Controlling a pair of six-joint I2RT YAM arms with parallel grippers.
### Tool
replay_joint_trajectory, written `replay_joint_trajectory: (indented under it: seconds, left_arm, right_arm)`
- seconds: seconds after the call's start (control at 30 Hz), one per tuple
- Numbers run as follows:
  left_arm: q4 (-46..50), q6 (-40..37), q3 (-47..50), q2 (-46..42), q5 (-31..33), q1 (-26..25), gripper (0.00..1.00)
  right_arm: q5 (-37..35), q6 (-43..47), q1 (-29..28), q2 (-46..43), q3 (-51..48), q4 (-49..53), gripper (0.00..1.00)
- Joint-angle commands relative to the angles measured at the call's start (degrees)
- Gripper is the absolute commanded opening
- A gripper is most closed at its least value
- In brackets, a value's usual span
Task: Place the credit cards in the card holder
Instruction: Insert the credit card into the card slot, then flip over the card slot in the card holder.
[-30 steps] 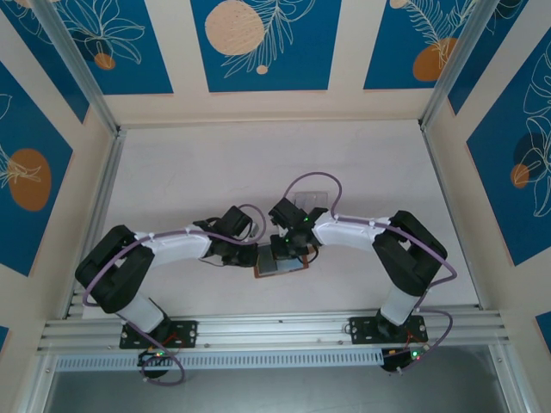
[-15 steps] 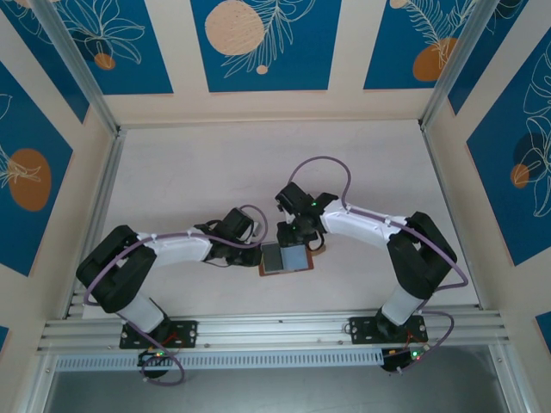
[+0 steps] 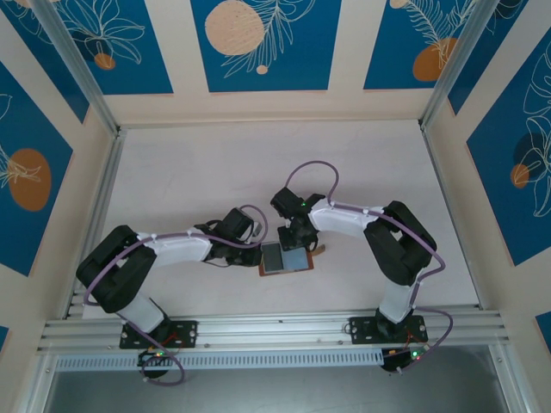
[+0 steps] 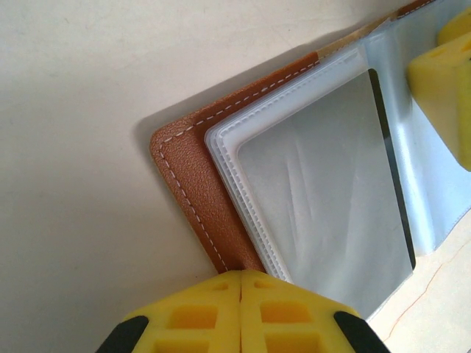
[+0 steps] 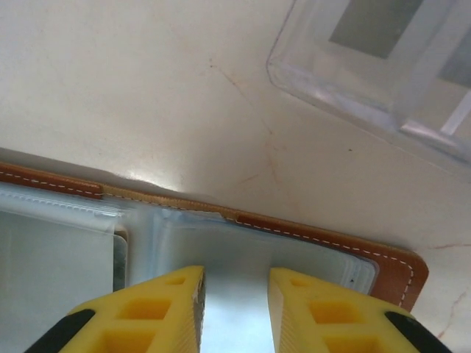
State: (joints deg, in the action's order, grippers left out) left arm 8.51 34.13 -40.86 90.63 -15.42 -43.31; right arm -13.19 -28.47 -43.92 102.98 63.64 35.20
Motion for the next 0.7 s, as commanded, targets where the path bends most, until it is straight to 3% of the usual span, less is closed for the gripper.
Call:
replay_joint_trajectory:
  seconds: [0.0,0.13,0.27,0.5,0.67]
  left_arm:
    - [3.46,-0.09,2.10,4.07,2.59,-0.99,0.06]
    - [3.37,-0.05,2.00,4.16,2.50,-0.90,0.06]
    - [3.21,-0.04,2.01,4.40,2.32,-0.92,0.06]
    - [2.50,0.26,2.00,4.44,2.08,-0.98,0.06]
    - [1.01,1.46,1.93,5.06,1.37,-0.94,0.06]
  right_arm:
    - [0.19,-0.35,-1.00,3.34,-2.70,-1.16,0.25]
    - [1.77,-1.23,-1.47,2.83,-3.72,-2.22,0.08]
    - [1.84,-1.15,-1.17,0.09,-3.59,-1.71,0.00]
    - [-2.45,-2.04,-2.54,-1.04,5.13,7.86,0.00]
    - [0.65,-6.26,-4.39,3.45,12.32,13.09,0.00]
